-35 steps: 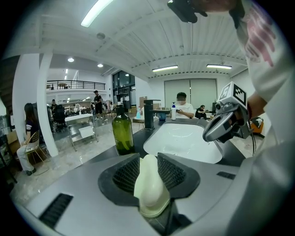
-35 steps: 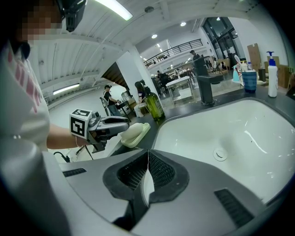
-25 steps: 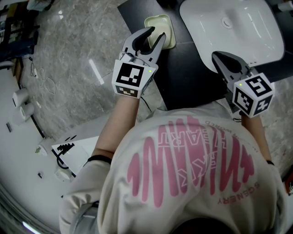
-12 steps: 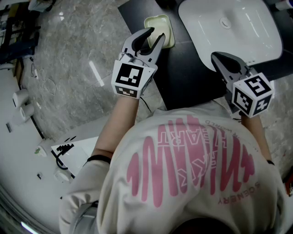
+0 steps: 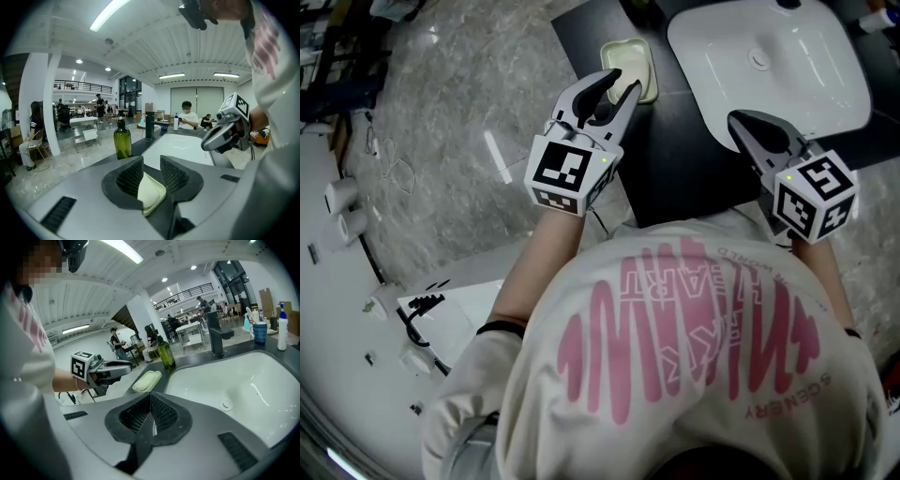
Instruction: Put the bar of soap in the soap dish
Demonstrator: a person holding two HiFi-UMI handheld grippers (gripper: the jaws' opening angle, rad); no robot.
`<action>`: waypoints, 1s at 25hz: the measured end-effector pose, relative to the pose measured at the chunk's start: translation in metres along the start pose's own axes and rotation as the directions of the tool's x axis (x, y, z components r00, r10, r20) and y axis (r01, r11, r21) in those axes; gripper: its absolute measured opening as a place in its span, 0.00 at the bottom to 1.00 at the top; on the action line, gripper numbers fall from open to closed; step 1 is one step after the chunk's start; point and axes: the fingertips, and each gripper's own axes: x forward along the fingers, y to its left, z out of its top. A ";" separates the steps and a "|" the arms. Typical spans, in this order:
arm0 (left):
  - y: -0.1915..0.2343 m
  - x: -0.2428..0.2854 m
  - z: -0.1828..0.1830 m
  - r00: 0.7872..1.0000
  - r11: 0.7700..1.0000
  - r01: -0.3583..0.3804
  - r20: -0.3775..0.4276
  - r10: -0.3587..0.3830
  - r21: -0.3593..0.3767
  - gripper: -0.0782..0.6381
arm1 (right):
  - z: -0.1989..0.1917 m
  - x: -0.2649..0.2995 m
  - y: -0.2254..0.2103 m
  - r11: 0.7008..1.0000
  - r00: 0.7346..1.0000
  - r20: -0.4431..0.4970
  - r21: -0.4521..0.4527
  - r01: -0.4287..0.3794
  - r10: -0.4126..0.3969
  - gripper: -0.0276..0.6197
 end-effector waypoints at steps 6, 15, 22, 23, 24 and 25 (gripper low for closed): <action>-0.014 -0.016 0.000 1.000 0.996 -0.012 0.022 0.014 -0.089 0.27 | 0.009 -0.003 0.011 0.998 0.999 -0.001 -0.054 -0.044 0.044 0.07; -0.032 -0.045 -0.012 0.997 0.985 -0.067 0.028 0.073 -0.157 0.27 | 0.012 -0.004 0.026 0.984 0.994 -0.028 -0.135 -0.113 0.110 0.07; -0.050 -0.066 -0.015 0.988 0.971 -0.138 0.038 0.148 -0.196 0.17 | 0.016 -0.008 0.028 0.965 0.985 -0.045 -0.196 -0.173 0.167 0.07; -0.053 -0.067 -0.016 0.988 0.969 -0.142 0.038 0.153 -0.203 0.14 | 0.016 -0.008 0.030 0.963 0.984 -0.046 -0.201 -0.181 0.175 0.07; -0.057 -0.069 -0.017 0.987 0.967 -0.146 0.039 0.157 -0.210 0.12 | 0.015 -0.009 0.032 0.960 0.982 -0.048 -0.206 -0.189 0.183 0.07; -0.060 -0.071 -0.017 0.986 0.965 -0.149 0.040 0.161 -0.217 0.12 | 0.014 -0.010 0.034 0.957 0.980 -0.051 -0.212 -0.198 0.191 0.07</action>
